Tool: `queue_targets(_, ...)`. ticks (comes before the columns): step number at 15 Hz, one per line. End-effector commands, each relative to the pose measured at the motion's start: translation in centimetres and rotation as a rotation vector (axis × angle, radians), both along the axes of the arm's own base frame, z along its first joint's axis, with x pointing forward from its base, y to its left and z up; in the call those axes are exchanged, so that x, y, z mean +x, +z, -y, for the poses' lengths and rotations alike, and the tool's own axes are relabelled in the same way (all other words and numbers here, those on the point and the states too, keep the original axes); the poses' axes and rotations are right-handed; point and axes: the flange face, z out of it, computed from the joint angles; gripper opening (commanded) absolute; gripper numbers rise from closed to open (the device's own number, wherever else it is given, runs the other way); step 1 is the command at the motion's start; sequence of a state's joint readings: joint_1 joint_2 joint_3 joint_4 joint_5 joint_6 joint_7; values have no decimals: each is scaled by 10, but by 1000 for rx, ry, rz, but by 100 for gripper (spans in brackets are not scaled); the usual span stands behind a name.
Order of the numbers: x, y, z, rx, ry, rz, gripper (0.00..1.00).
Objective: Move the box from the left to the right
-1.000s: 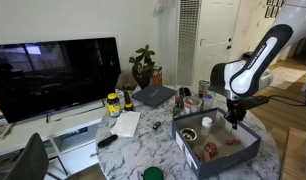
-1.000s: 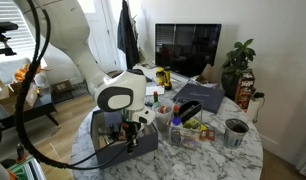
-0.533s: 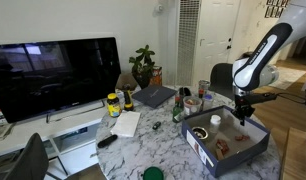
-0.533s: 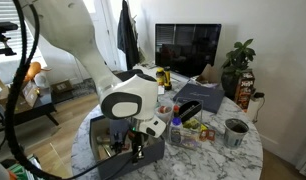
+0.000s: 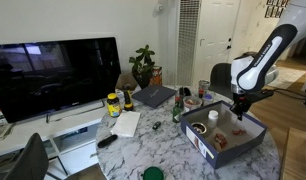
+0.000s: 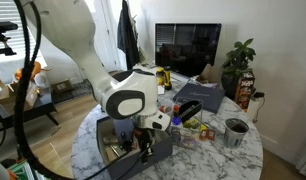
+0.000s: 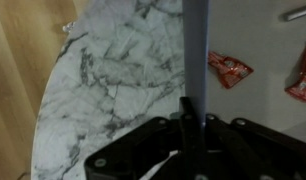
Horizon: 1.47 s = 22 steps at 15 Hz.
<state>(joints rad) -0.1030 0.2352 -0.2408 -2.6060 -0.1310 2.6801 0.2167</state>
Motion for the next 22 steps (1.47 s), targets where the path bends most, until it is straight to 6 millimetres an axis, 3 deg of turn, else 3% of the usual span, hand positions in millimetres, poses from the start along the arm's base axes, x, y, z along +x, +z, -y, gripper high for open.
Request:
queue_targets(1, 20, 10, 24, -126, 163, 8, 0)
queue_targets(2, 25, 14, 31, -106, 168, 11, 0)
queue_targets(3, 15, 10, 17, -82, 124, 8, 2)
queue_targets(5, 20, 13, 25, -90, 145, 14, 2)
queue_targets(12, 21, 12, 25, -92, 152, 12, 0)
queue_targets(17, 29, 15, 66, -135, 454, -25, 0)
queue_targets(22, 68, 40, 119, -164, 679, -114, 0)
